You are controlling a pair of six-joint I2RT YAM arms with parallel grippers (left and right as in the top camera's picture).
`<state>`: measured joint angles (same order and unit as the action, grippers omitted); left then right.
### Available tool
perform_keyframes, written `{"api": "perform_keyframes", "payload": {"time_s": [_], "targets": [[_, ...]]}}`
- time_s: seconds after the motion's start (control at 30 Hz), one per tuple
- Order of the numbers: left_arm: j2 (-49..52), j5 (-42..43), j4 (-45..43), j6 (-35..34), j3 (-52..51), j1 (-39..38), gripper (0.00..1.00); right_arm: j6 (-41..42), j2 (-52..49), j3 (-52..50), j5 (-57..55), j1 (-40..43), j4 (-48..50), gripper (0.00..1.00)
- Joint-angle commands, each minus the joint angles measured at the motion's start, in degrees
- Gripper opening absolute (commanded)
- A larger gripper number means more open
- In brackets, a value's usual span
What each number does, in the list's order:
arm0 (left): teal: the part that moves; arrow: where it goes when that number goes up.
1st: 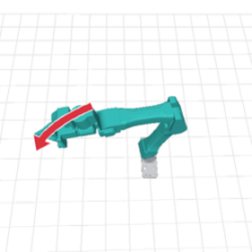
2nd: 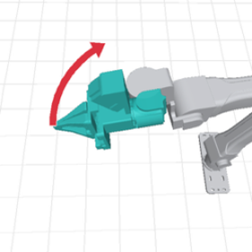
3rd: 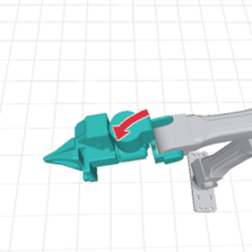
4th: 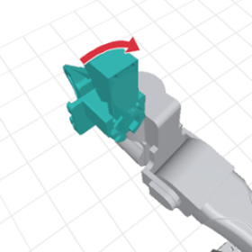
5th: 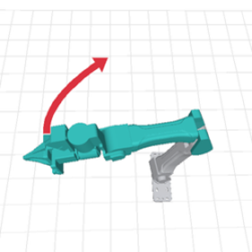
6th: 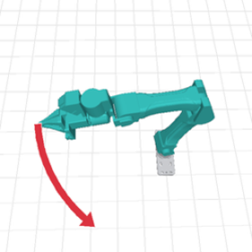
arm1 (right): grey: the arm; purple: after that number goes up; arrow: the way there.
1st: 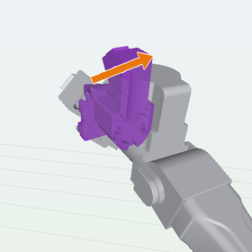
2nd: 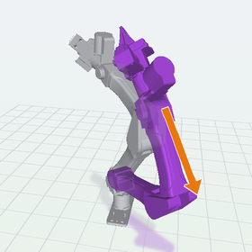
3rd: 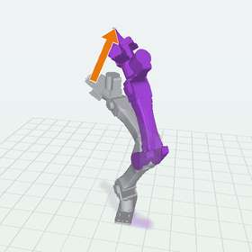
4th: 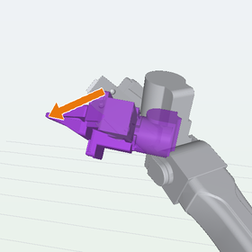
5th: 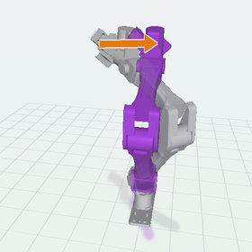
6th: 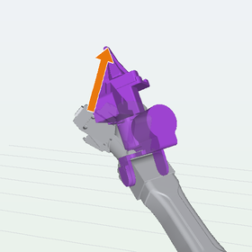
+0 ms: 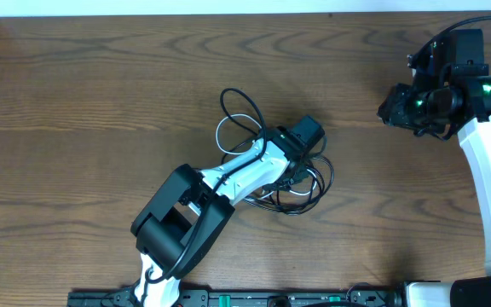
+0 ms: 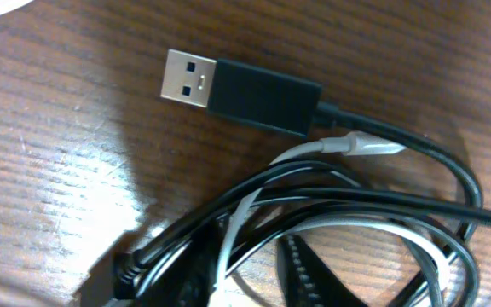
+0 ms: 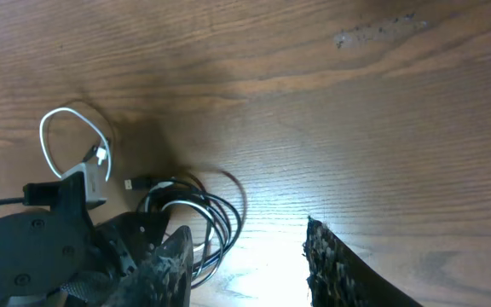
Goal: Untangle cables
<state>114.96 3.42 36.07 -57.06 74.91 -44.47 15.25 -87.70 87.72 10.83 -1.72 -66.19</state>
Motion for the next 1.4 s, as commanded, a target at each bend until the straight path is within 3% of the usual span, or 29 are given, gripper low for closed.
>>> {"api": "perform_keyframes", "payload": {"time_s": [0.0, 0.03, 0.17, 0.3, 0.43, 0.8, 1.13, 1.37], "targets": [[1.9, -1.3, -0.2, -0.5, -2.6, -0.6, 0.13, -0.7, -0.1, 0.2, -0.2, 0.2, -0.2, 0.39], [1.9, -1.8, -0.3, 0.2, -2.6, -0.6, 0.08, -0.7, -0.1, 0.2, -0.2, 0.2, -0.2, 0.4], [0.8, -3.2, -0.3, 6.6, -1.2, 0.5, 0.07, -0.7, -0.1, 0.2, -0.2, 0.2, -0.2, 0.4], [-7.7, -2.6, 0.4, 15.4, 1.7, 2.5, 0.07, -0.7, -0.1, 0.2, -0.1, 0.1, -0.1, 0.41], [-17.3, -2.6, -1.5, 19.2, 3.1, 3.7, 0.08, -0.8, -0.1, 0.2, 1.3, 0.1, 0.4, 0.41], [-38.2, -2.6, -8.9, 19.1, 3.1, 5.7, 0.07, -10.2, -0.1, 0.1, 22.1, 0.1, 3.7, 0.44], [-43.4, 0.2, -16.7, 18.9, 3.1, 10.6, 0.07, -10.2, -4.3, -0.2, 27.9, -2.8, 4.0, 0.45], [-44.4, 6.1, -19.2, 16.7, 3.1, 14.4, 0.07, -13.2, -10.7, -0.2, 39.9, -8.0, 7.7, 0.48]]}}
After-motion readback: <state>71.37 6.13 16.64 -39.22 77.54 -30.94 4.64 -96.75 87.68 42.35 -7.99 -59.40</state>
